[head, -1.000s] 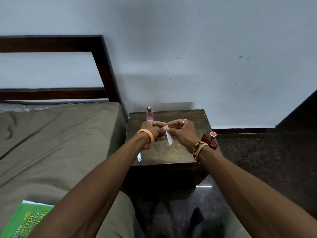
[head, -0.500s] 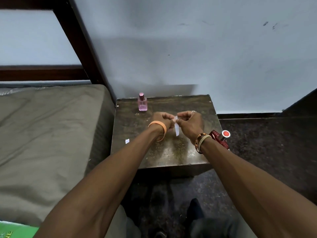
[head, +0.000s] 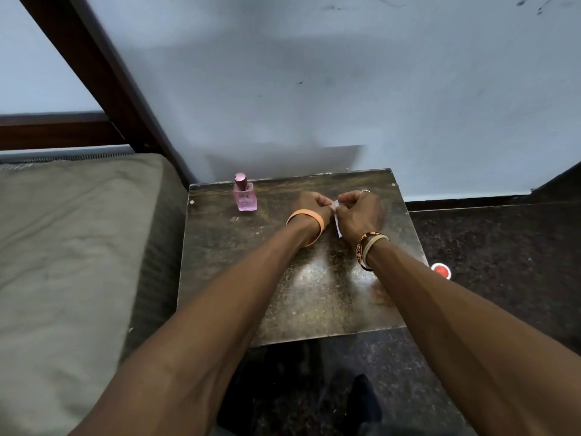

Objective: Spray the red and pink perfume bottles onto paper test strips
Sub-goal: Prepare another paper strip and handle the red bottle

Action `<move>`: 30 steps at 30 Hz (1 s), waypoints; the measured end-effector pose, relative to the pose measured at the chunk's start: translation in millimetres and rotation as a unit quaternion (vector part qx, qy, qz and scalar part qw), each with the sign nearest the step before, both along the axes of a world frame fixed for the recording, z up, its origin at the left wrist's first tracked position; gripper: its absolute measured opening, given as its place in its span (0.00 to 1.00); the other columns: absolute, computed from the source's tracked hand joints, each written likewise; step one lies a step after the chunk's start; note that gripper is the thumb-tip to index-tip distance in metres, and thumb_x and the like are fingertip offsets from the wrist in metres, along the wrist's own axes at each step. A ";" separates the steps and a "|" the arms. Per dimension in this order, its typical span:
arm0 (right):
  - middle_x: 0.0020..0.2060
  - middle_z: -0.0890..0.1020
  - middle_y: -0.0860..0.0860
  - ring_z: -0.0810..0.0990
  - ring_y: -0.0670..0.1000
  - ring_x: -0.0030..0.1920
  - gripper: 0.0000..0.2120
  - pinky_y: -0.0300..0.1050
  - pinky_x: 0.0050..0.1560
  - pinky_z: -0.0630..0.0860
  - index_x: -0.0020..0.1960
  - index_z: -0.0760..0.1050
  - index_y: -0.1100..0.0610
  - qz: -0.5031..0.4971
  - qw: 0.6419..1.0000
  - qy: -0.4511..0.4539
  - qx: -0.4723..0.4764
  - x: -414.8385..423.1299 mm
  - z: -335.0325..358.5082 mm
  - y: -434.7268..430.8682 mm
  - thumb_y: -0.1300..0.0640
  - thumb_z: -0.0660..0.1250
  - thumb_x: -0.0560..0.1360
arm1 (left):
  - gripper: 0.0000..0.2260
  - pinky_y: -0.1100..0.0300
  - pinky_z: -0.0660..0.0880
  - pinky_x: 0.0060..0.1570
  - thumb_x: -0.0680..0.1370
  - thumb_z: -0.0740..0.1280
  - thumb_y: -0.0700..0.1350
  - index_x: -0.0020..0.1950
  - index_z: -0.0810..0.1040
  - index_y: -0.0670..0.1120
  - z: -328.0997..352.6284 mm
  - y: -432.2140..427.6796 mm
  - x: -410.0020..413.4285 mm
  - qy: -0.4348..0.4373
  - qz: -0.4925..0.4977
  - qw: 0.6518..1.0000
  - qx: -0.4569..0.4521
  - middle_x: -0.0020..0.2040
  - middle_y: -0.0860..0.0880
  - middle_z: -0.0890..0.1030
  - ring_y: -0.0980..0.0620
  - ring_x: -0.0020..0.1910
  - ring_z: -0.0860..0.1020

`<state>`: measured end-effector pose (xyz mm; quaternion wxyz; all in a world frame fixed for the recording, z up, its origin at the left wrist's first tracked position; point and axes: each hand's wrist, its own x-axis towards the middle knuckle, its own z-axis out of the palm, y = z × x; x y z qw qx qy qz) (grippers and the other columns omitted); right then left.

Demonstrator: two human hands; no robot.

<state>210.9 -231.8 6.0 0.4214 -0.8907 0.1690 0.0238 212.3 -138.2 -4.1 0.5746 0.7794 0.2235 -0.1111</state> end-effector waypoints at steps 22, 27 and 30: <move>0.53 0.85 0.54 0.81 0.55 0.55 0.10 0.43 0.53 0.75 0.56 0.82 0.56 0.015 0.997 -0.023 -0.074 5.2 -22.7 0.2 0.60 0.68 0.76 | 0.06 0.62 0.72 0.41 0.72 0.68 0.41 0.45 0.83 0.49 -13.5 -2.5 10.5 -0.058 -0.063 0.978 0.192 0.46 0.49 0.84 0.50 0.45 0.81; 0.53 0.84 0.56 0.81 0.57 0.55 0.09 0.45 0.51 0.76 0.54 0.83 0.58 0.028 0.995 -0.031 -0.085 5.3 -24.6 -1.2 0.58 0.67 0.78 | 0.08 0.60 0.77 0.48 0.74 0.67 0.41 0.48 0.85 0.49 -13.7 0.2 7.5 -0.080 -0.090 0.973 0.197 0.49 0.48 0.85 0.49 0.49 0.81; 0.54 0.84 0.56 0.81 0.57 0.55 0.10 0.44 0.50 0.75 0.55 0.84 0.57 0.042 0.994 -0.027 -0.097 6.1 -25.5 -1.3 0.57 0.66 0.78 | 0.09 0.58 0.78 0.51 0.75 0.67 0.42 0.51 0.84 0.48 -14.8 0.7 6.8 -0.092 -0.102 0.969 0.207 0.51 0.48 0.85 0.48 0.49 0.81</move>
